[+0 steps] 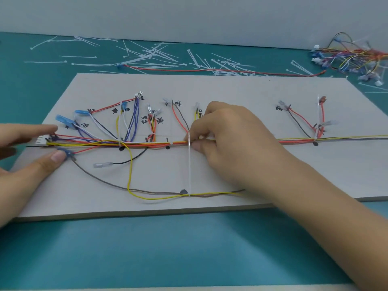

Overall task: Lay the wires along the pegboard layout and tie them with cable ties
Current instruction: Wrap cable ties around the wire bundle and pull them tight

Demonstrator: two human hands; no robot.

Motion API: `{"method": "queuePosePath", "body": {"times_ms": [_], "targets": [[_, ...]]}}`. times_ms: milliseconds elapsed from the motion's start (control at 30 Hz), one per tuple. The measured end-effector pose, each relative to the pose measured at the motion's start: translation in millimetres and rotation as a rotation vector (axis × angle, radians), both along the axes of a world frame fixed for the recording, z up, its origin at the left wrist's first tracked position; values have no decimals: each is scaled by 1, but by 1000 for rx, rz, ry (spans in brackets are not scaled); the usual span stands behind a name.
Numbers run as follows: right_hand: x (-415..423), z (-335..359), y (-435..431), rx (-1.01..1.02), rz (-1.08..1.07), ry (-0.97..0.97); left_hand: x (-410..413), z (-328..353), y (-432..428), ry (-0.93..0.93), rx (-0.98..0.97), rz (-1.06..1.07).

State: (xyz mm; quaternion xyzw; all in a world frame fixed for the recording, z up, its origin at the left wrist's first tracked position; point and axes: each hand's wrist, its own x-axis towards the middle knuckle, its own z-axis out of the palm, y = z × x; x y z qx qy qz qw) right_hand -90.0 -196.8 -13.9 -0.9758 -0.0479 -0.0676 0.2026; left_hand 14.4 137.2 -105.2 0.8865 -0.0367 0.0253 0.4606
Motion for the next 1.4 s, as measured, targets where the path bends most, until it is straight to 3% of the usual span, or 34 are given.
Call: {"method": "queuePosePath", "body": {"times_ms": [267, 433, 633, 833, 1067, 1167, 1267, 1400], "targets": [[3, 2, 3, -37, -16, -31, -7, 13, 0, -47, 25, 11], [3, 15, -19, -70, -106, 61, -32, 15, -19, -261, -15, -63], [-1, 23, -36, -44, -148, 129, -11, 31, -14, -287, 215, -100], [-3, 17, -41, -29, -108, 122, 17, 37, -1, -303, 493, -290], [-6, 16, -42, -24, -110, 129, 23, 71, -7, -268, 150, -368], [-6, 15, -41, -8, -183, 26, 2, 85, -14, -210, 104, -446], [-8, 19, -32, 73, -214, -162, -29, 92, -23, -141, 310, -566], [-10, 19, -4, 136, -84, -197, -60, 81, -62, -311, 535, -432]]}}
